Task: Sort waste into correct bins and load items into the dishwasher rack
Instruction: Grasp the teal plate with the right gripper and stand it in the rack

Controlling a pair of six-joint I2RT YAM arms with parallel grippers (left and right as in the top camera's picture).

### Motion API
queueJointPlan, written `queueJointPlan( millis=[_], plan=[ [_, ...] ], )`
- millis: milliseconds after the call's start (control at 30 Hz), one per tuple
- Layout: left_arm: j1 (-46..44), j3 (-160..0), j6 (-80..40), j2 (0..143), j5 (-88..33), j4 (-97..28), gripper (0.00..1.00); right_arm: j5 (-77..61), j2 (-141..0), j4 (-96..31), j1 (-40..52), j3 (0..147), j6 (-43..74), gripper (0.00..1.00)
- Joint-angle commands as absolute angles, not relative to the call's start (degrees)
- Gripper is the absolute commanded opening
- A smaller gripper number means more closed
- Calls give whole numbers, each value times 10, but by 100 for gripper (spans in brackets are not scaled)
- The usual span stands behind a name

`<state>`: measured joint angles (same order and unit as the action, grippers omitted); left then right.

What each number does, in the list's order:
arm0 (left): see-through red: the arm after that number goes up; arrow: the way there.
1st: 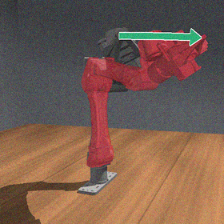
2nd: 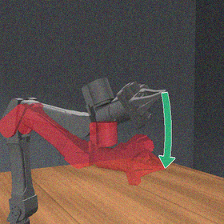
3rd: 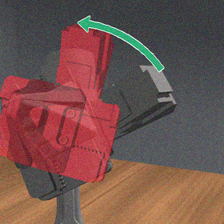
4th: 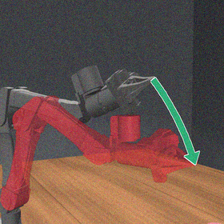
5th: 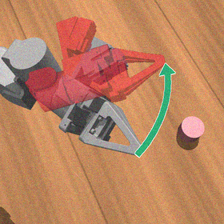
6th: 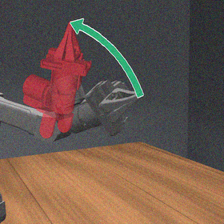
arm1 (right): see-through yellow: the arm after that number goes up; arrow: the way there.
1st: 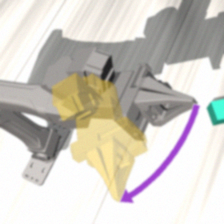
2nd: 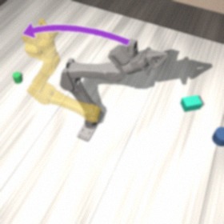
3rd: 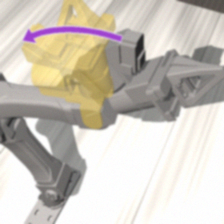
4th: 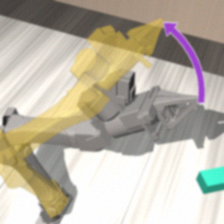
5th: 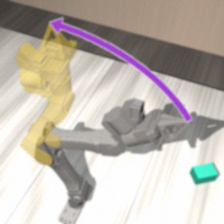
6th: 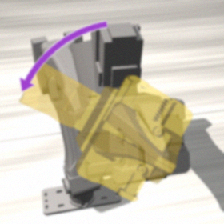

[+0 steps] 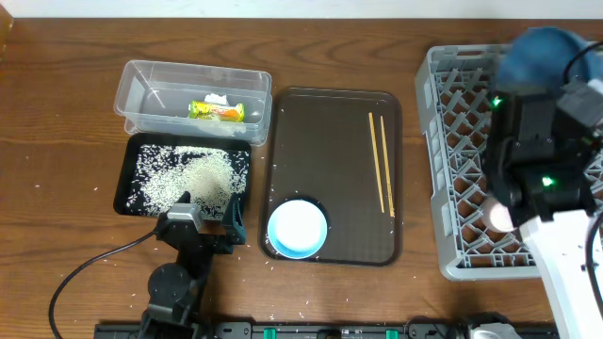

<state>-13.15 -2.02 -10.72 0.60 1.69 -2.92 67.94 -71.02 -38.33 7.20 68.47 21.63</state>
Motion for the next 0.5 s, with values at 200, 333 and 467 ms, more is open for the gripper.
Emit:
queueJointPlan(
  millis=[200,333,467],
  plan=[
    [-128,-2,-114,2,20,-39,96,796,-857,-226,4,689,-60,1],
    [-128,-2,-114,2,20,-39,96,809,-918,-165,2,689,-124,1],
    [-128,-2,-114,2,20,-39,96,808,-965,-156,8,689,-143,1]
  ],
)
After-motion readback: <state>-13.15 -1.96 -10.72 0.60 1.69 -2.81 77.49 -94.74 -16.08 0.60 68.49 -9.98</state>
